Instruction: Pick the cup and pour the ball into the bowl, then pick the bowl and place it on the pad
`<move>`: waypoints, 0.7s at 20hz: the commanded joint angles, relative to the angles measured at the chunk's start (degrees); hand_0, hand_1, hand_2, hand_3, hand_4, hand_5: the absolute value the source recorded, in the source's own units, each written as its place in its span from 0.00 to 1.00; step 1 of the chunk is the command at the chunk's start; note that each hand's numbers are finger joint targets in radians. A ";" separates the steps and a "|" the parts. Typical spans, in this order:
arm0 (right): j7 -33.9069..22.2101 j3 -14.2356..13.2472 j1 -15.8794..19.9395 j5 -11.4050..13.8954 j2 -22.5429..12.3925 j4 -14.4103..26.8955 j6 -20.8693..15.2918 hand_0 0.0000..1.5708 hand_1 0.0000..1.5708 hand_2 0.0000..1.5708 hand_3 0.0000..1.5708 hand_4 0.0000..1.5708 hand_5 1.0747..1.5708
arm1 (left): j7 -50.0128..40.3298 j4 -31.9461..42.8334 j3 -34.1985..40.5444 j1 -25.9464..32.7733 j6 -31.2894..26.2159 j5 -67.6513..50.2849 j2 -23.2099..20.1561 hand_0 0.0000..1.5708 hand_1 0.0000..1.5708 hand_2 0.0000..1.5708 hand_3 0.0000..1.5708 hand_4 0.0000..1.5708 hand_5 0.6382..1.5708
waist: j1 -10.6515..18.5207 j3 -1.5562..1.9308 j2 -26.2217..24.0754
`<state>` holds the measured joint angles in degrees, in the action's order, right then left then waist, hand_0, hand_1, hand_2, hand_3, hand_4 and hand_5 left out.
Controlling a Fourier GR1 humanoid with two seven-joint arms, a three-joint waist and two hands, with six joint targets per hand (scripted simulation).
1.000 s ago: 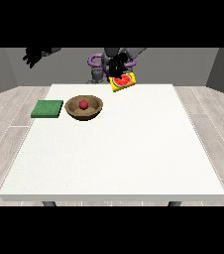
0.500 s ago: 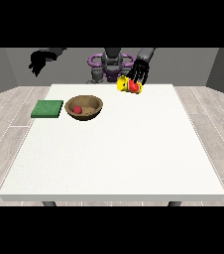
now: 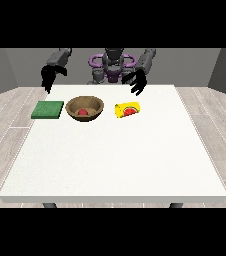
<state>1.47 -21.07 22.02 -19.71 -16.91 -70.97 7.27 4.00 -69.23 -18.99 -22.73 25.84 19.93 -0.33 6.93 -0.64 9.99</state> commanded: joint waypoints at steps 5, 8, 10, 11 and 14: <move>7.91 1.18 -3.16 3.67 4.60 4.52 -3.52 0.00 0.00 0.00 0.00 0.31 0.99 | 15.34 -5.73 2.40 8.86 -11.87 -14.94 -1.39 0.00 0.00 0.00 0.00 0.57 0.87 | 3.10 0.64 1.55; 14.21 0.71 0.62 5.13 4.99 12.84 -4.67 0.00 0.00 0.00 0.00 0.33 1.00 | 13.14 -8.27 1.73 8.31 -13.02 -13.30 -1.94 0.00 0.00 0.00 0.00 0.58 0.87 | 4.50 0.68 2.69; 14.30 1.37 2.24 5.06 4.76 16.23 -4.22 0.00 0.00 0.00 0.00 0.30 1.00 | 15.84 -6.76 3.91 9.54 -13.97 -14.04 -2.80 0.00 0.00 0.00 0.00 0.59 0.86 | 3.06 0.66 1.93; 14.25 1.45 4.52 5.55 3.67 18.86 -4.27 0.00 0.00 0.00 0.00 0.29 1.00 | 12.88 -8.45 4.09 7.86 -13.52 -13.49 -2.30 0.00 0.00 0.00 0.00 0.59 0.86 | 3.55 0.67 1.83; 17.70 0.56 5.79 4.93 2.81 24.41 -2.41 0.00 0.00 0.00 0.00 0.27 1.00 | 10.79 -10.60 4.36 6.86 -14.11 -12.96 -2.12 0.00 0.00 0.00 0.00 0.60 0.85 | 2.98 0.68 2.24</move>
<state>15.42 -19.89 25.51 -14.92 -13.31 -53.77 3.91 17.27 -76.70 -15.19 -15.01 12.62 6.69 -2.42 9.72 0.00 12.04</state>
